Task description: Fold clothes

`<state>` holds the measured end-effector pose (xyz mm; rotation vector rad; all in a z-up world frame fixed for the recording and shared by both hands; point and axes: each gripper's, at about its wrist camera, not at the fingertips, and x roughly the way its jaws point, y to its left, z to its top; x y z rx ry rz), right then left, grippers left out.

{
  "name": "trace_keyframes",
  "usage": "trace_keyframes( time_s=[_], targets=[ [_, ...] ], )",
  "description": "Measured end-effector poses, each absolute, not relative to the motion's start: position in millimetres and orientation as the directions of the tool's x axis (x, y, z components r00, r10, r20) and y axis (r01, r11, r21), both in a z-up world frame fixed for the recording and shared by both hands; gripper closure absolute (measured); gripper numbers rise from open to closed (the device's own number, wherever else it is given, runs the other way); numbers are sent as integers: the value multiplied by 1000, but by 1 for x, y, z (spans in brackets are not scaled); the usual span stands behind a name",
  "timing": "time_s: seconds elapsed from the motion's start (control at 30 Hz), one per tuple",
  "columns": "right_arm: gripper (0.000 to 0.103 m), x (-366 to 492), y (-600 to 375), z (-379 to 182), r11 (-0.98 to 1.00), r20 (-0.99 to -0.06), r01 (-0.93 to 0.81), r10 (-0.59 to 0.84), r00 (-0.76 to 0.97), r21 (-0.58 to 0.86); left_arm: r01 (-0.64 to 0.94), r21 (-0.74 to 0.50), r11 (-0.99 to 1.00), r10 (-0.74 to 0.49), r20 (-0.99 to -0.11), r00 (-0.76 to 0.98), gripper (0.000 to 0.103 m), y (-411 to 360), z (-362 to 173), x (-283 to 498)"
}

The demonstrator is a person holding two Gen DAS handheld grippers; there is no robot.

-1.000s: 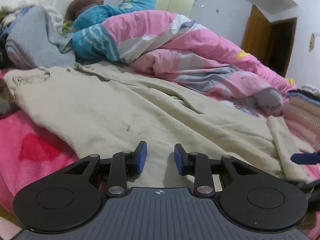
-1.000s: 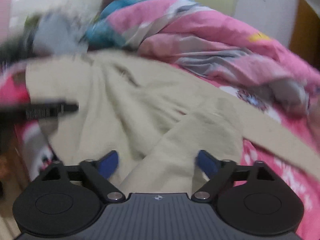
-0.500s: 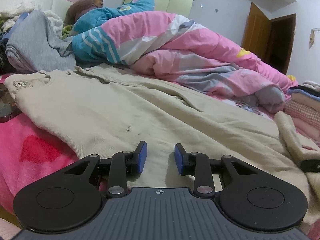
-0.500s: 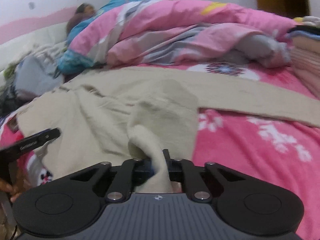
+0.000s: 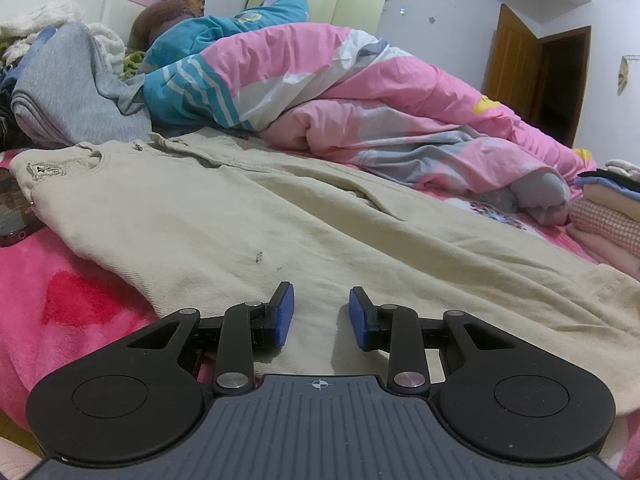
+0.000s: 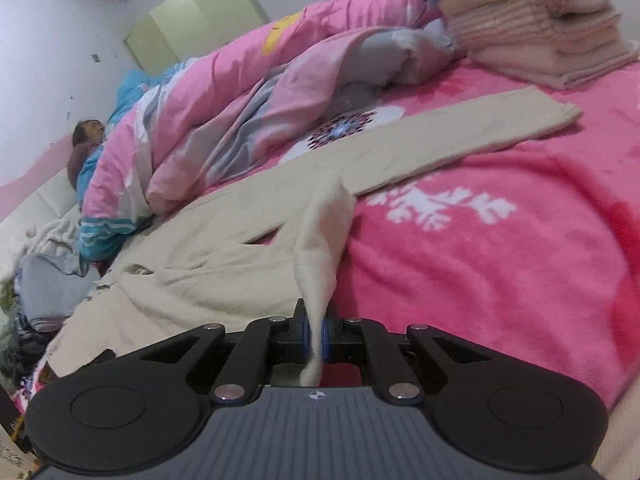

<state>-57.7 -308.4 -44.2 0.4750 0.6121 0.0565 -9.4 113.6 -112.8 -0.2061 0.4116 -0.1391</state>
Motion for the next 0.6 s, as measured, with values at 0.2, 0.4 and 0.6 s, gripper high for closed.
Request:
trace_keyframes(
  time_s=[0.2,0.4,0.6],
  targets=[
    [97,-66,-333,-54,863,-571,182,141,809,472,88,-235,968,-175,-383,907,72,114,-112,-10],
    [91,-76,-356,-37,836,-543,377,-115,832,400,81,-259,963,-179,-383,906,72,118,-112,-11],
    [76,-40,-328,-3,906,-458,149,55,888,397,80,-267,960,-184,-390,902,72,120,-111,-12]
  ],
)
